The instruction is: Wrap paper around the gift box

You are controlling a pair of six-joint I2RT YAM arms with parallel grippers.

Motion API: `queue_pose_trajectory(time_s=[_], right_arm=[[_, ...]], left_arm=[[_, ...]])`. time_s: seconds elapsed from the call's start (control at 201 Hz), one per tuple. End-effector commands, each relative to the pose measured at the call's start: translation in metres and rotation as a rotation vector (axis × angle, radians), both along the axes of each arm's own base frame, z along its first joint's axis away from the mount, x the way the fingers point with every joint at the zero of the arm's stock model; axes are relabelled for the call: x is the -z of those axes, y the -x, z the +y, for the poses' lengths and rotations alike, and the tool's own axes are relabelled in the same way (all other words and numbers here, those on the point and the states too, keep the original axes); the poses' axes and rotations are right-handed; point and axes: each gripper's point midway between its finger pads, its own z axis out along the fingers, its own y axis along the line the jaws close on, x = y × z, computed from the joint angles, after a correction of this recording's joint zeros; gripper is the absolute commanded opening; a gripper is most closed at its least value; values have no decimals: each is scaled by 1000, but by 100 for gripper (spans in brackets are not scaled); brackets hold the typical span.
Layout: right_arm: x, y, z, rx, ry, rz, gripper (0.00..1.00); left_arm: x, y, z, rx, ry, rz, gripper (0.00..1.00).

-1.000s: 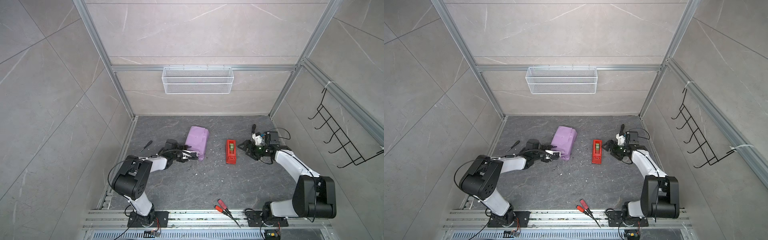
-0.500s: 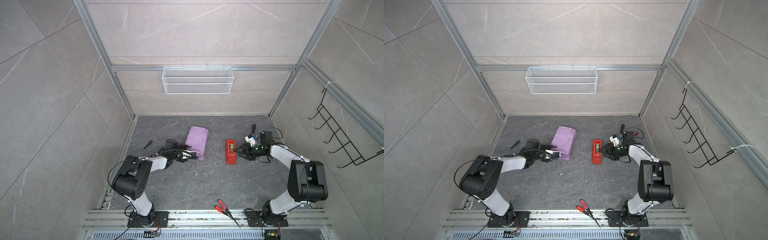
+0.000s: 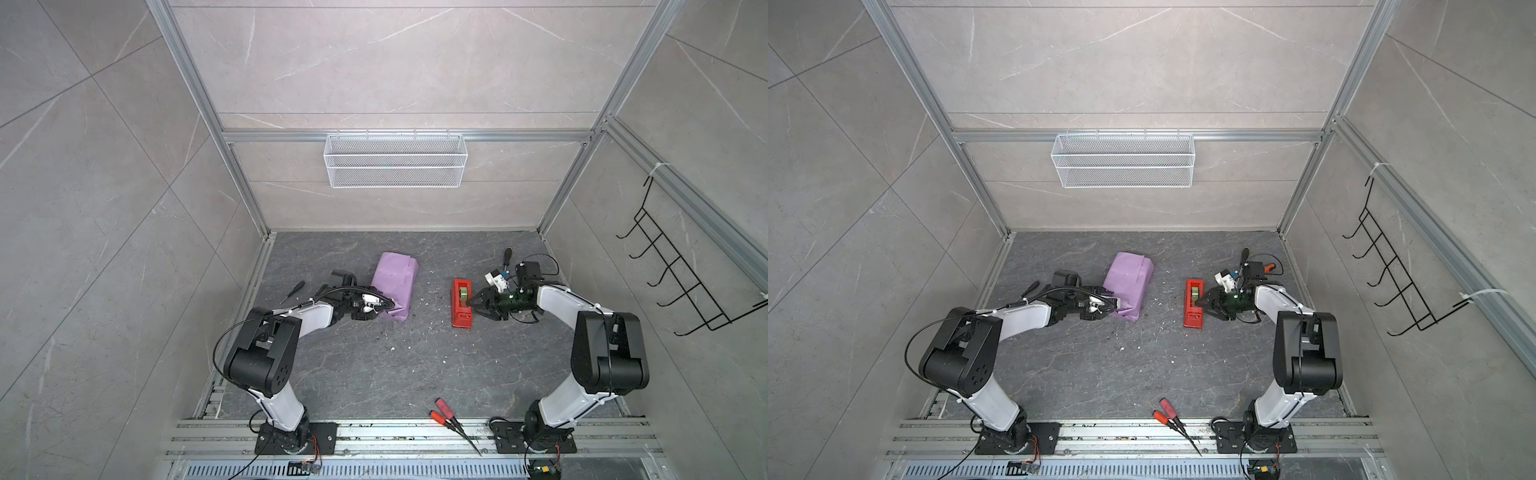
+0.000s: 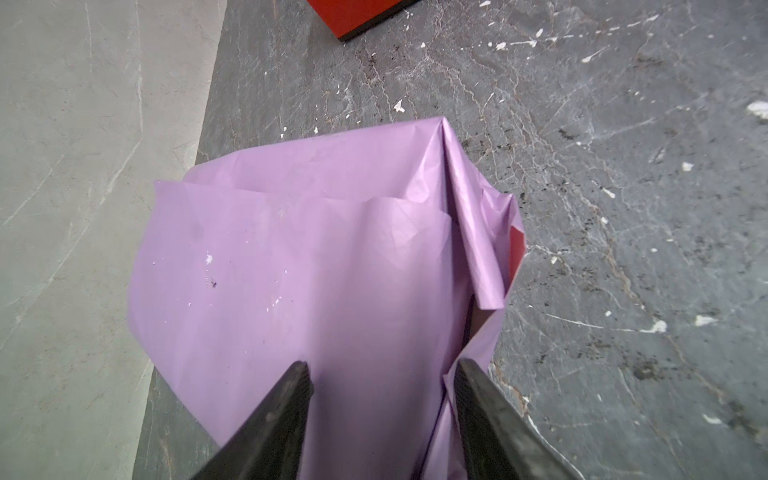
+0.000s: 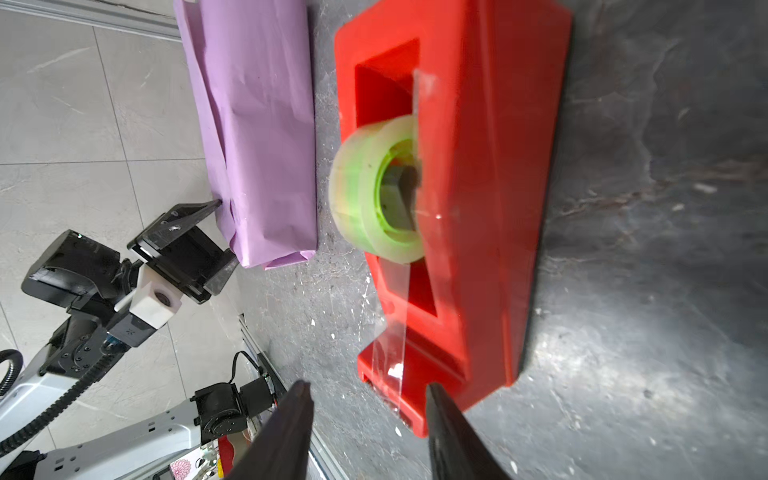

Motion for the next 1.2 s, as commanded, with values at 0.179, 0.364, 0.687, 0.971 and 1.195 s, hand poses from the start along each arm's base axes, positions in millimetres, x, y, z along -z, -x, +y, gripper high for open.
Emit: queue_pose_trajectory(time_s=[0.179,0.364,0.687,0.971,1.195], right_arm=[[-1,-2,12,-59,-30,7,43],[7,-5,19,-73,-50,26,39],[18,-7,22,-82,-70,44,36],[19,-5,27,-90,-110,56,23],[9,-9,31,-94,-148,43,2]], left_arm=[[43,20,19,-35,-93,164,58],[43,19,18,-42,-90,169,58],[44,21,18,-39,-91,173,58],[44,20,19,-42,-91,176,58],[44,21,19,-44,-93,176,58]])
